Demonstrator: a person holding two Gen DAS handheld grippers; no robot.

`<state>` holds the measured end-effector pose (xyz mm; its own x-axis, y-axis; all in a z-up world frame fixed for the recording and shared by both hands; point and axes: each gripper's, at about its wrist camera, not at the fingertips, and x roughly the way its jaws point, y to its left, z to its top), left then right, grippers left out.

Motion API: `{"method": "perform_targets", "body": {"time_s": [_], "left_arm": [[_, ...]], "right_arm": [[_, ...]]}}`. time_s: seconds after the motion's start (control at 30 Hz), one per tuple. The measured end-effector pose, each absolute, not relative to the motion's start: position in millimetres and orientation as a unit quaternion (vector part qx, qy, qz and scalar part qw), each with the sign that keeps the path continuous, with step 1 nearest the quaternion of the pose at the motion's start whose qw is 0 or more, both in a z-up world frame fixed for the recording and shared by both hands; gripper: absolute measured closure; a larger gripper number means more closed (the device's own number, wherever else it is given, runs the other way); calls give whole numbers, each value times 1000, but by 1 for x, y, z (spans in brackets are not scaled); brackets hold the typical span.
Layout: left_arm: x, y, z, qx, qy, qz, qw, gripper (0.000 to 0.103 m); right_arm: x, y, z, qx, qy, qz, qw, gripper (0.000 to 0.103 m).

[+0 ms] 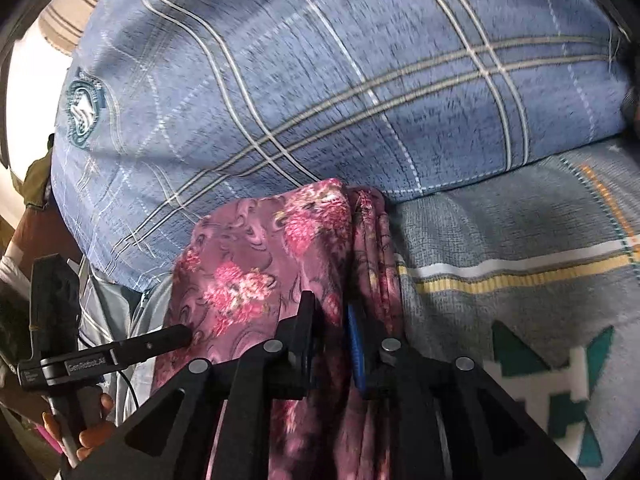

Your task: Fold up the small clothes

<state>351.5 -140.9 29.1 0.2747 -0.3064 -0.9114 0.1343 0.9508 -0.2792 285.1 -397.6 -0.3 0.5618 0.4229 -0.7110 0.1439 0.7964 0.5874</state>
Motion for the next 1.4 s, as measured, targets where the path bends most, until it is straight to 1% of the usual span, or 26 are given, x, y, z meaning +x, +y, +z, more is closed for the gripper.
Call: {"method": "perform_targets", "body": {"time_s": [0.1,0.2,0.3,0.43,0.5,0.57,0.6,0.63,0.67,0.73,0.87,0.93,1.0,1.07,1.1,1.23,1.27,1.33,1.37,1.4], "left_arm": [[333,-131,40,-69,580,-138,800,43],[315,-121,51,-68,573,-144,804,43],[297,-106,48,-96,579,-163,793,43],[289,-93,24,-122,603,-172,770,43],[286,-92,21,-123,607,-172,766,43],[278,-95,22,-119,602,-171,771,43],[276,-96,20,-116,602,-172,771,42],[274,-95,17,-111,605,-171,770,41],[273,-96,14,-104,611,-165,767,41],[270,-96,12,-109,618,-169,760,41],[248,-89,18,-115,612,-188,759,41],[238,-85,18,-124,609,-196,758,41],[230,-86,12,-126,612,-197,756,41],[228,-89,6,-121,618,-193,753,41],[227,-92,9,-119,615,-191,756,41],[224,-97,11,-102,606,-184,767,41],[225,-97,9,-97,607,-181,768,41],[223,-97,7,-88,604,-181,771,41],[222,-97,8,-83,601,-183,774,41],[222,-99,10,-74,600,-187,774,41]], "right_arm": [[267,-402,11,312,460,95,826,84],[248,-400,16,325,462,121,817,79],[228,-395,11,349,458,147,804,64],[224,-379,4,333,468,157,804,64],[220,-369,20,278,462,143,830,90],[210,-369,45,268,416,140,858,91],[207,-371,48,271,407,136,862,91],[207,-374,44,266,414,128,861,91],[210,-375,34,253,441,115,854,91],[209,-376,19,240,476,102,840,88],[174,-392,35,315,434,149,831,76],[156,-392,38,313,424,167,833,64],[144,-380,32,280,446,169,834,64],[139,-370,28,221,463,151,845,80],[137,-368,31,200,459,145,854,98],[128,-395,41,278,414,139,856,98],[131,-397,36,286,419,134,851,99],[137,-396,14,284,457,116,835,98],[139,-393,4,285,474,114,825,96],[139,-393,3,293,473,114,823,94]]}}
